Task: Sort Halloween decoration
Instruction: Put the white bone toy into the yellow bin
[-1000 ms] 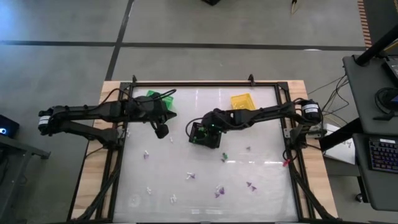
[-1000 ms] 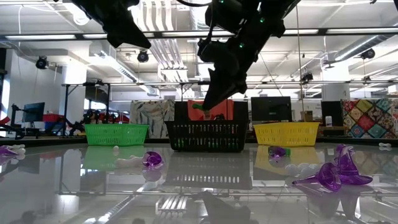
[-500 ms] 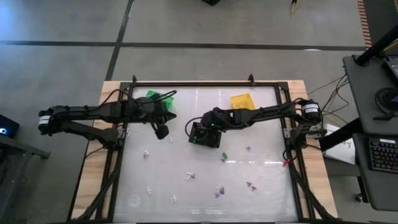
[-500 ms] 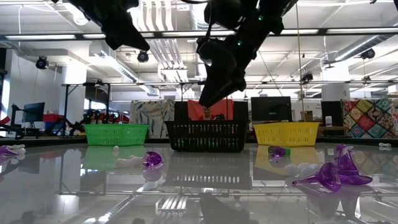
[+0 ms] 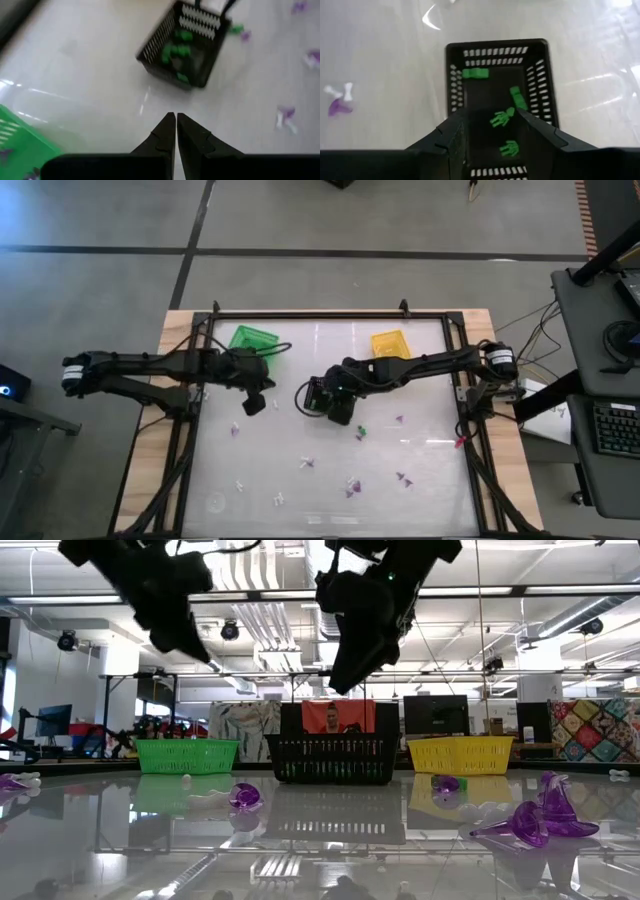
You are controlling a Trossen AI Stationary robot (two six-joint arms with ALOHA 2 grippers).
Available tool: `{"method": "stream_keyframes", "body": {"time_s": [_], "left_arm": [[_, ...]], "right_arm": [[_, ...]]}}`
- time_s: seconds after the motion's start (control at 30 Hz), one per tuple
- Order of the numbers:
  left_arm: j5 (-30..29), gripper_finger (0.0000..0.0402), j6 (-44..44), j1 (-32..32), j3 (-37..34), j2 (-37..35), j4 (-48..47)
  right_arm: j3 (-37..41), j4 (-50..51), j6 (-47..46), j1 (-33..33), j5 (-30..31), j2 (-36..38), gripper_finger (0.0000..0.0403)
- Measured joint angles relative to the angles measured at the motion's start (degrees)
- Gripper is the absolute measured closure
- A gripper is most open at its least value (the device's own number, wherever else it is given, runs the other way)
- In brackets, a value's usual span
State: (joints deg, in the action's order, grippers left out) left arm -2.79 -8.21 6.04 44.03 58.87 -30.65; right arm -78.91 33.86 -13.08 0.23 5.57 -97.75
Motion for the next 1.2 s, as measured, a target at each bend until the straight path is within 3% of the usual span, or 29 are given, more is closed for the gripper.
{"method": "stream_keyframes", "body": {"time_s": [0.13, 0.27, 0.5, 0.73, 1.2], "left_arm": [[2.46, 0.0383, 2.50, -0.02, -2.44, 0.85, -0.13], [3.35, 0.0341, 4.98, -0.38, -3.62, 2.72, 0.05], [3.00, 0.0264, 18.48, -2.39, -3.81, 8.80, -0.26], [-1.26, 0.0274, 26.80, -2.58, -3.68, 17.11, 1.00], [-4.30, 0.0306, 29.60, -2.58, -3.57, 26.43, 3.64]], "right_arm": [[0.17, 0.12, -0.02, 1.71, -2.44, 1.09, 0.0252], [0.77, 0.29, -0.59, 3.36, -4.56, 2.78, 0.0252], [3.48, 0.35, -1.17, 5.43, -4.37, 6.49, 0.0253], [7.21, 0.14, -3.52, 6.02, -3.95, 9.58, 0.0254], [14.48, -0.64, -8.28, 6.03, -0.51, 13.42, 0.0262]]}}
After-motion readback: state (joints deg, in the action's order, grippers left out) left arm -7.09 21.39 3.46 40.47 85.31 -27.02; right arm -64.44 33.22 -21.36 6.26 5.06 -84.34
